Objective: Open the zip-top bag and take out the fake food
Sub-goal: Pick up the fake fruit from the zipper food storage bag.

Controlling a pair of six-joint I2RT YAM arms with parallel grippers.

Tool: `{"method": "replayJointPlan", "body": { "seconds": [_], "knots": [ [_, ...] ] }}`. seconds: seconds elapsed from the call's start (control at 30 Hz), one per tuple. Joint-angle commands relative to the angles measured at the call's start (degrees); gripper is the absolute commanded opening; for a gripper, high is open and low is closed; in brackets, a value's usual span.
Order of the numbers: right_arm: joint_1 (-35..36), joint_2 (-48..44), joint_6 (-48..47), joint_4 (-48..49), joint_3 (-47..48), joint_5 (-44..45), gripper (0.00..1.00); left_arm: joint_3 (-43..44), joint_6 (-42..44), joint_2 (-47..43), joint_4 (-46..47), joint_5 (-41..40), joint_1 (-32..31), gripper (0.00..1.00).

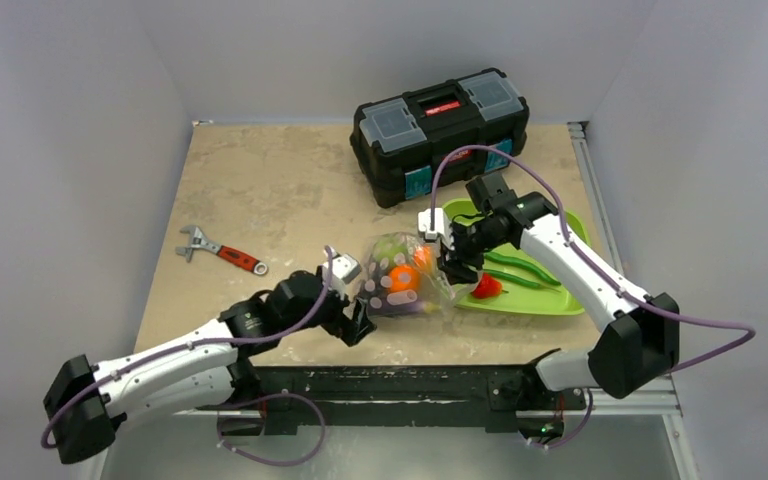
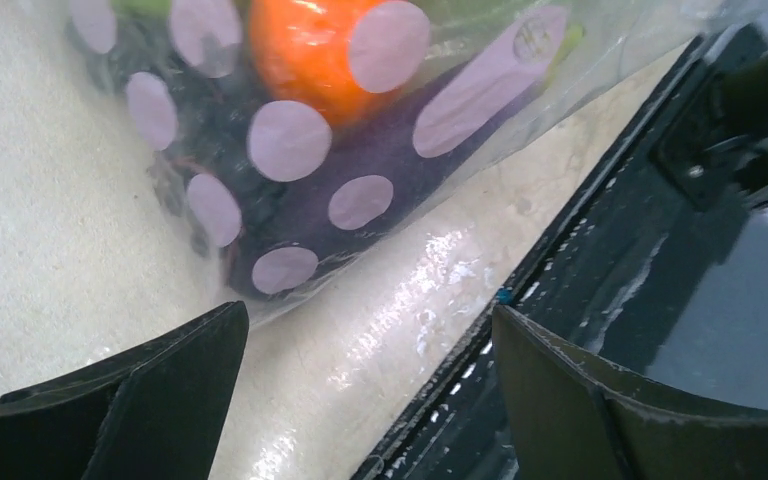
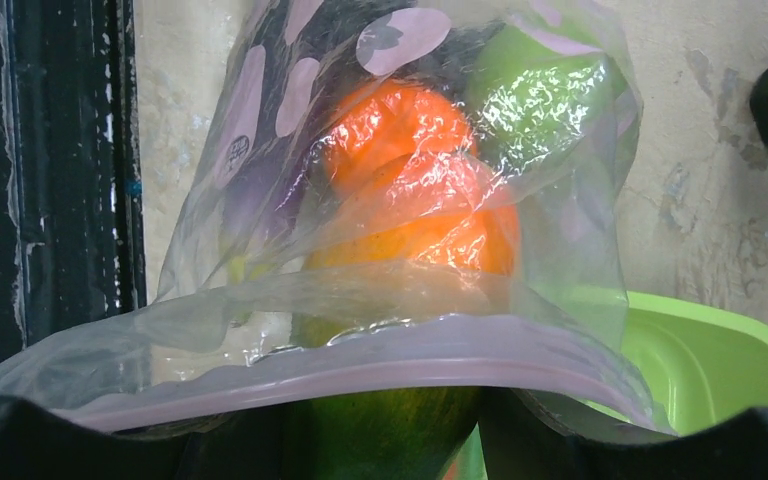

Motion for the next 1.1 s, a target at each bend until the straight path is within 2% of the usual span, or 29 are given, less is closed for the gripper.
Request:
{"method": "replayJointPlan", "body": {
  "seconds": [0.0, 0.1, 0.2, 0.33, 0.53, 0.63, 0.73, 0.83, 0.93, 1.07],
  "knots": [
    [-0.24, 1.01, 5.95, 1.01, 3.79, -3.23, 0.02, 3.88, 13.1, 4.96, 5.81, -19.55, -10.18, 0.93],
    [-0.35, 2.88, 10.36, 1.57, 4.44, -4.79, 0.02, 4.03, 22.3, 8.0, 9.3, -28.27, -14.77, 0.95],
    [-1.11, 3.94, 15.72, 2.85, 4.73, -6.74, 0.02, 3.21, 29.28, 11.48, 15.63, -32.14, -16.54, 0.95],
    [-4.92, 4.34, 21.84, 3.42, 5.83, -10.62, 0.02, 2.71, 35.52, 18.04, 22.97, -32.6, -17.0, 0.96],
    [-9.94, 5.1, 21.13, 0.07, 7.16, -15.29, 0.02, 4.29, 38.11, 28.54, 29.03, -33.54, -17.02, 0.91],
    [-10.79, 4.72, 21.02, 0.09, 6.45, -15.17, 0.02, 3.79, 37.44, 31.28, 30.69, -32.89, -17.0, 0.79],
    [-11.36, 4.93, 21.02, 0.1, 6.17, -15.68, 0.02, 3.38, 36.31, 33.33, 31.11, -32.79, -17.0, 0.52],
    [-12.25, 5.05, 21.71, 0.03, 6.98, -14.77, 0.02, 3.41, 35.11, 34.79, 30.23, -34.08, -17.0, 0.31],
    [-14.41, 4.52, 22.07, -0.3, 8.35, -13.39, 0.02, 3.06, 33.44, 34.52, 28.32, -35.52, -16.93, 0.19],
    [-18.14, 3.76, 22.34, -0.5, 9.39, -14.54, 0.02, 1.5, 31.85, 32.17, 25.95, -36.18, -16.91, 0.15]
  ]
}}
